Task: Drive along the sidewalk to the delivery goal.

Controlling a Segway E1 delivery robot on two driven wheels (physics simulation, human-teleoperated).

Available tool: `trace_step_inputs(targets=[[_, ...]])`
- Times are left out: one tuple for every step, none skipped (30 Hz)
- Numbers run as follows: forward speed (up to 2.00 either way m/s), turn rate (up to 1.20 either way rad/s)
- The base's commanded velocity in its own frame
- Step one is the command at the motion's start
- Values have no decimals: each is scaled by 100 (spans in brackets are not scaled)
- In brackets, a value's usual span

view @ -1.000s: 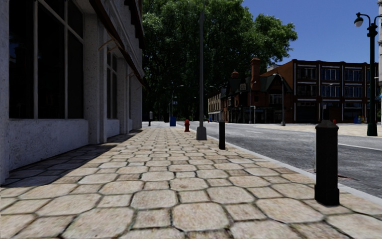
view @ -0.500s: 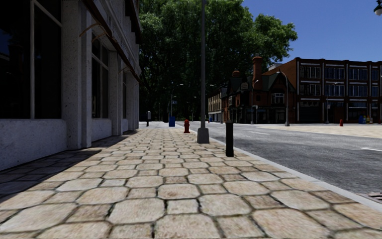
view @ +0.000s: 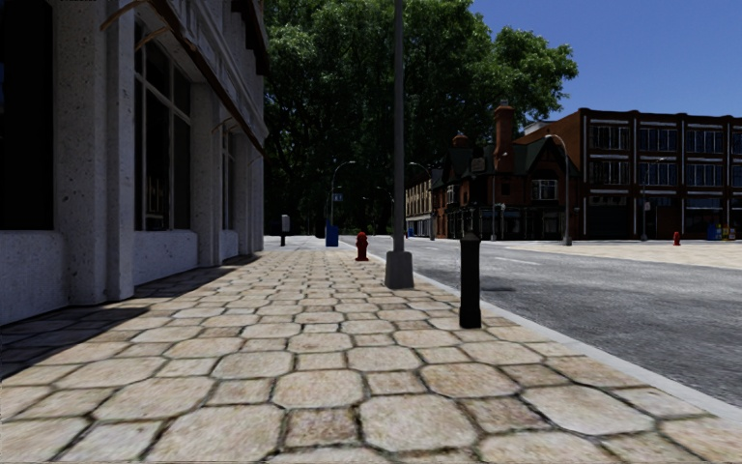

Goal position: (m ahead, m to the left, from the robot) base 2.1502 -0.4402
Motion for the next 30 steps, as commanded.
trace_step_inputs(targets=[[200,0],[200,0],[200,0],[200,0],[200,0],[200,0],[200,0],[200,0],[200,0],[200,0],[200,0],[200,0],[200,0],[200,0],[200,0],[200,0],[200,0],[200,0],[200,0],[200,0],[200,0],[200,0],[200,0],[197,0],[176,2],[176,2],[145,12],[118,30],[102,36],[88,38]])
